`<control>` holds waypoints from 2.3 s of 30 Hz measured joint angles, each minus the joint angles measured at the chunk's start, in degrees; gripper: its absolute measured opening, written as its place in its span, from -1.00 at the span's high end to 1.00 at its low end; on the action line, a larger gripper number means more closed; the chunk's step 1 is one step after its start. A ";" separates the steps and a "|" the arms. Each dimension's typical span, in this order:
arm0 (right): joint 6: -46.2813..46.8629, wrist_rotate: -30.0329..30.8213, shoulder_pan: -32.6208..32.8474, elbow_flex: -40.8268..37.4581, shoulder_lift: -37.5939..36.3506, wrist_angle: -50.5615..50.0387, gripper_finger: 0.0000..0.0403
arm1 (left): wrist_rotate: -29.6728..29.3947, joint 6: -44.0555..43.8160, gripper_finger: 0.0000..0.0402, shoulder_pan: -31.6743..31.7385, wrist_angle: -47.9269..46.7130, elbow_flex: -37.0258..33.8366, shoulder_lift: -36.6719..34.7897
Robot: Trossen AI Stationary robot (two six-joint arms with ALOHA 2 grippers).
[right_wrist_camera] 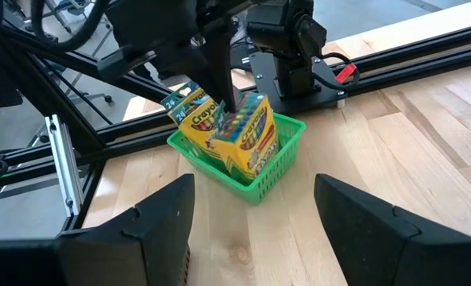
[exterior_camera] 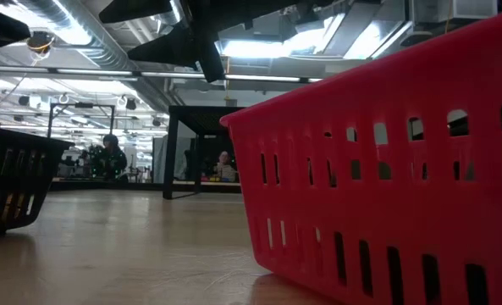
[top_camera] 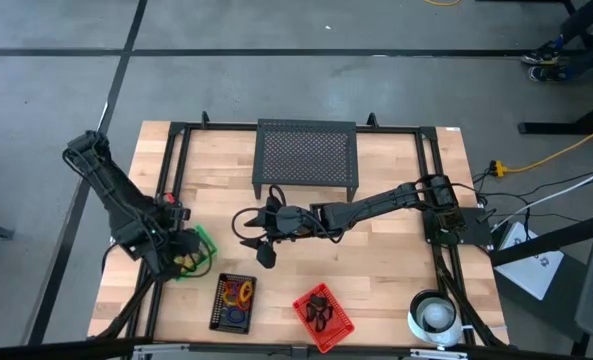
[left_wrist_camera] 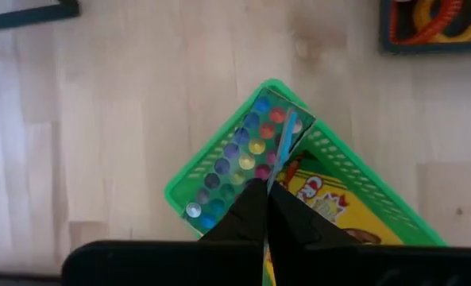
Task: Pick & Place Office Desk Supplies
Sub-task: Put the yellow crayon box into the green bin, then put the black bin on the shelf
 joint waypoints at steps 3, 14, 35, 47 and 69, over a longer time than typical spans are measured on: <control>0.00 0.00 0.00 0.00 0.00 0.01 -0.29 | -1.02 -1.46 0.99 -0.35 -0.54 -0.10 0.00; 0.04 -0.02 0.02 0.00 0.00 -0.01 -0.29 | 8.73 -1.55 0.99 1.46 8.20 -9.32 -1.73; 0.02 -0.02 -0.52 0.00 0.00 0.05 -0.29 | -0.42 2.15 0.39 1.49 7.67 0.49 -7.08; -8.88 0.00 0.77 0.00 -0.10 2.67 -0.29 | -22.38 12.37 0.26 1.53 29.43 -0.33 -4.85; -6.51 -3.02 2.71 -0.04 -3.72 0.58 -0.29 | -23.21 28.48 0.23 6.77 51.62 -6.75 8.66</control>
